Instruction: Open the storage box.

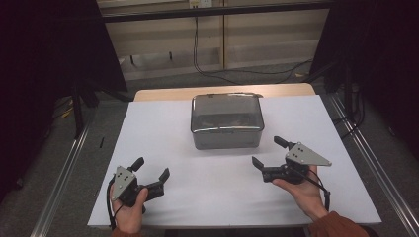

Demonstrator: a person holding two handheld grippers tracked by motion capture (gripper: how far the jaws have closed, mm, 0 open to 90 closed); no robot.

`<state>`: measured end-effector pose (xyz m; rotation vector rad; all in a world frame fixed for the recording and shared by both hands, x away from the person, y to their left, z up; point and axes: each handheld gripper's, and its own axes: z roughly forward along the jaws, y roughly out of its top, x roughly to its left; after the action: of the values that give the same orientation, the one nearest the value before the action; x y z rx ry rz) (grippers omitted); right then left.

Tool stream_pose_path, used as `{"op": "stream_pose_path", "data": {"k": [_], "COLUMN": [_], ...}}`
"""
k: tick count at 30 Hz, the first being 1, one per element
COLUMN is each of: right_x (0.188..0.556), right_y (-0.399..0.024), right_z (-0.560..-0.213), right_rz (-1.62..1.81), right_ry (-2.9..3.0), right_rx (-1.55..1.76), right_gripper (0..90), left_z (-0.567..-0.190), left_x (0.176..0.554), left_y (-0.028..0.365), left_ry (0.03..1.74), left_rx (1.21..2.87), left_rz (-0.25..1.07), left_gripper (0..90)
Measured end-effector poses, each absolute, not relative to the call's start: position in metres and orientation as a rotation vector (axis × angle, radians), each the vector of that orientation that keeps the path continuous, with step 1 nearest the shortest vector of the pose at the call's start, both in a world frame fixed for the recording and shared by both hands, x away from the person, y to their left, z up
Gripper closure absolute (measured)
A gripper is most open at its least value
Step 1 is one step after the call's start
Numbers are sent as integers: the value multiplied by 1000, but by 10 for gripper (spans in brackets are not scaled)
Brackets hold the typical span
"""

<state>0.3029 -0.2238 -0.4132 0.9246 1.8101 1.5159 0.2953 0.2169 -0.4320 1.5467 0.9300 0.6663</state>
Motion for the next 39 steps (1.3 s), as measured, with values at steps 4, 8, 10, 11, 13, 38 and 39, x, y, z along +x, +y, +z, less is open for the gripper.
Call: {"op": "stream_pose_path", "data": {"k": [4, 8, 10, 11, 13, 38, 39], "right_x": [308, 312, 314, 315, 315, 335, 335], "right_y": [-214, -203, -198, -196, -192, -152, -151], "right_z": [-413, -412, -412, -411, -410, -407, -407], "right_rz": [1495, 1472, 1446, 1442, 1433, 972, 950], "right_ry": [1838, 1864, 1874, 1872, 1860, 1826, 1823], "right_rx": [915, 876, 847, 829, 778, 341, 321], "right_gripper": [15, 16, 19, 34, 60, 121, 129], "left_z": [-433, -433, -433, -433, -433, -433, -433], "left_x": [297, 298, 298, 298, 298, 298, 298], "left_y": [218, 217, 217, 217, 218, 217, 217], "left_ry": [935, 932, 931, 931, 931, 920, 920], "left_rx": [1553, 1555, 1555, 1555, 1557, 1563, 1565], "left_rz": [667, 667, 667, 664, 665, 668, 670], "left_gripper": [37, 36, 37, 36, 36, 37, 36]}}
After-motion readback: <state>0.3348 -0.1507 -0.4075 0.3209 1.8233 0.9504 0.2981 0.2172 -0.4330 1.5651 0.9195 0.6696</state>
